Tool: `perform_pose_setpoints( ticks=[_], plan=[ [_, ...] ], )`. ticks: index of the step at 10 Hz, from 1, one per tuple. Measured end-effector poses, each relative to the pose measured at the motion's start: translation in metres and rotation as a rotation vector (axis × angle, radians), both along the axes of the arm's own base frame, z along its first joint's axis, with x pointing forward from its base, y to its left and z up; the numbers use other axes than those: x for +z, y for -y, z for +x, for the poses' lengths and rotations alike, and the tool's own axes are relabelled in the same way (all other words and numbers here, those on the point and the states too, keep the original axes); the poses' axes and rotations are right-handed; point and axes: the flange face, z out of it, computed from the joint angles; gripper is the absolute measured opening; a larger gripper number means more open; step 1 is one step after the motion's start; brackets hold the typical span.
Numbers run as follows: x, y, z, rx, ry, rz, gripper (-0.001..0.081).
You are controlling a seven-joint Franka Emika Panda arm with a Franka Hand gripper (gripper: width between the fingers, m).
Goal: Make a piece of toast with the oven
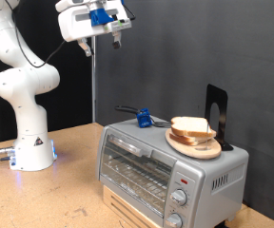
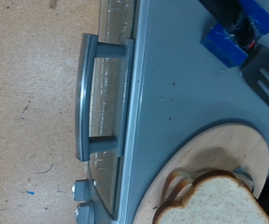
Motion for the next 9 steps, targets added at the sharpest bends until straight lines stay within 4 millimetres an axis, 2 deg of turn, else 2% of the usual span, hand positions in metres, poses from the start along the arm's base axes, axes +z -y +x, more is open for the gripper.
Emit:
perform_pose_setpoints(
  ticks=[2,3,6,9],
  plan=[
    [-0.009,0.003,0.005,-0.02,0.006,0.075,0.0809],
    [-0.019,0.004,0.012,-0.036,0.001,0.093,0.0809],
    [-0.061,-0.002,0.045,-0.039,-0.046,0.062,0.0809],
    [-0.096,-0.008,0.064,-0.009,-0.093,0.022,0.0809]
  ],
)
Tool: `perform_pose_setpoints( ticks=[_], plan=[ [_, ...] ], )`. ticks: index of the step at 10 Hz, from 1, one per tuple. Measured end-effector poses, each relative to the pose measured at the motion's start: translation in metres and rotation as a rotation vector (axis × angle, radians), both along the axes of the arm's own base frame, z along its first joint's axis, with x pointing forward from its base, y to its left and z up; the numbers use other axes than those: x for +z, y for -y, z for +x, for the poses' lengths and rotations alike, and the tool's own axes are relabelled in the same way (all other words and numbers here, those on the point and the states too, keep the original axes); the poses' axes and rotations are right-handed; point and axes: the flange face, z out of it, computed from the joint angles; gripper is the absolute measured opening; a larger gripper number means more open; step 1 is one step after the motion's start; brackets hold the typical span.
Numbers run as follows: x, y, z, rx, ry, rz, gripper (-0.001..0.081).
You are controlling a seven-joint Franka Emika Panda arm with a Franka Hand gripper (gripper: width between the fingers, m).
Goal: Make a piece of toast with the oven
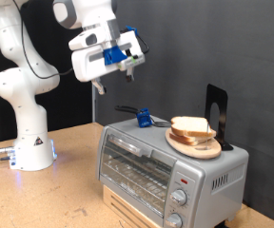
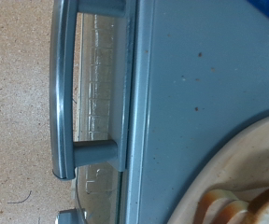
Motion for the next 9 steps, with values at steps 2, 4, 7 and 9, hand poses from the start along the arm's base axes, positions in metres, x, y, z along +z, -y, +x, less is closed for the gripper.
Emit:
perform_pose_setpoints(
  ticks=[2,4,7,9],
  plan=[
    [-0.011,-0.001,0.007,0.003,0.008,-0.009,0.0809],
    [-0.013,-0.001,0.008,0.002,0.013,-0.01,0.0809],
    [-0.004,-0.002,0.006,0.067,0.043,0.14,0.0809],
    [-0.018,0.004,0.0,0.066,-0.046,0.121,0.0809]
  ],
)
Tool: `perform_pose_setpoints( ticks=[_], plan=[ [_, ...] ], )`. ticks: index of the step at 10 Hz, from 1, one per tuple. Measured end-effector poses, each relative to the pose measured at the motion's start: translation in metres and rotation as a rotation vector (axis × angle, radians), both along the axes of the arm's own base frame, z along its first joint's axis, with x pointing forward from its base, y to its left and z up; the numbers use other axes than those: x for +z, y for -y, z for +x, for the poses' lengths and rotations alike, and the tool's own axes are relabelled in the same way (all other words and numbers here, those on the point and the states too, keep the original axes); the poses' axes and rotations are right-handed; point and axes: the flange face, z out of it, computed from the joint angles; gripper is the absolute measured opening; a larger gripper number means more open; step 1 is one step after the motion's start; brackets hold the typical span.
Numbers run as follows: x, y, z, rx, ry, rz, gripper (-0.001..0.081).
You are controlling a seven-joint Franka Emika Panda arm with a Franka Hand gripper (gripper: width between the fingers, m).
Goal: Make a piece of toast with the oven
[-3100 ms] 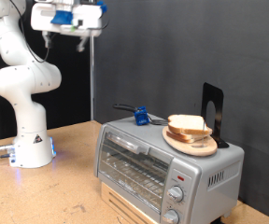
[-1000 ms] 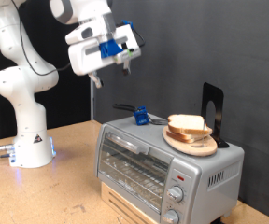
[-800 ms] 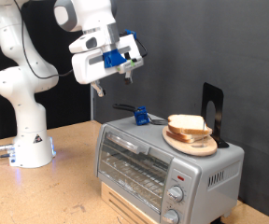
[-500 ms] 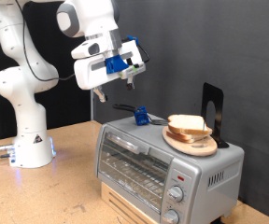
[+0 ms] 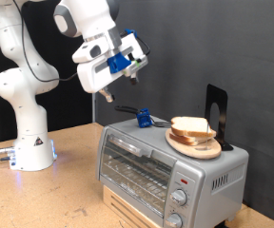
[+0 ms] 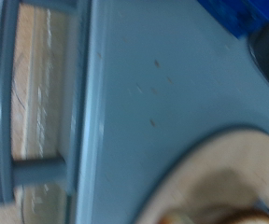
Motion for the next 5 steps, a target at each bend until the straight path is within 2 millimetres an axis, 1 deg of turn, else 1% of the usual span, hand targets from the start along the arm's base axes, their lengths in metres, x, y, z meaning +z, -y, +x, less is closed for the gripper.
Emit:
perform_pose_setpoints(
  ticks=[2,3,5],
  plan=[
    [-0.02,0.013,0.002,-0.033,-0.035,-0.053,0.0809],
    [-0.031,0.018,0.005,-0.05,-0.023,-0.075,0.0809],
    [-0.053,0.021,0.011,-0.065,-0.012,-0.105,0.0809]
  ],
)
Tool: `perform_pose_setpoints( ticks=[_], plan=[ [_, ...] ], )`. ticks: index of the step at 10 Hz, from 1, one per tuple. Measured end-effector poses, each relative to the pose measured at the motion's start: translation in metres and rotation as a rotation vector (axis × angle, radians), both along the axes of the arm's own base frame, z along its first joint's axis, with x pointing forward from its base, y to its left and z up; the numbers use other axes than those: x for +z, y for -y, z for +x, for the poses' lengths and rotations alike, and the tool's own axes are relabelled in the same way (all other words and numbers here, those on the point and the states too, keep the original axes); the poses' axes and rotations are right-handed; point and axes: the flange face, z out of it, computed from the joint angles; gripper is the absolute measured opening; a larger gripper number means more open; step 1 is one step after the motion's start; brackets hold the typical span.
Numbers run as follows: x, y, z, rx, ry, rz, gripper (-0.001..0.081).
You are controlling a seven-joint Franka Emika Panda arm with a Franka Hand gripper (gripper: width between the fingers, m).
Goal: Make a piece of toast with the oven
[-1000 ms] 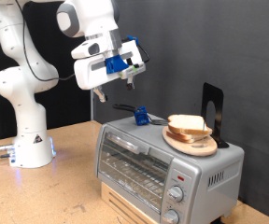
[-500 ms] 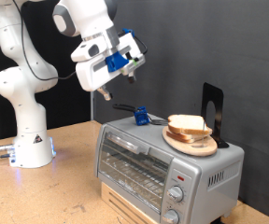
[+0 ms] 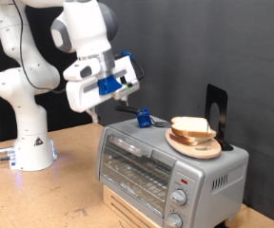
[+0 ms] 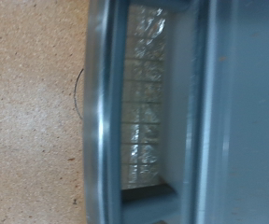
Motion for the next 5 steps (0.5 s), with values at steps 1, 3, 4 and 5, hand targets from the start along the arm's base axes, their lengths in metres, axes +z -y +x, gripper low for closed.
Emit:
perform_pose_setpoints(
  ticks=[1,3,4,5],
  plan=[
    [-0.012,-0.001,0.002,-0.002,-0.005,-0.012,0.0809],
    [-0.036,-0.003,0.003,0.006,-0.02,-0.043,0.0809],
    [-0.048,-0.003,0.002,0.008,-0.022,-0.059,0.0809],
    [-0.06,-0.002,0.002,0.008,-0.018,-0.075,0.0809]
  ],
)
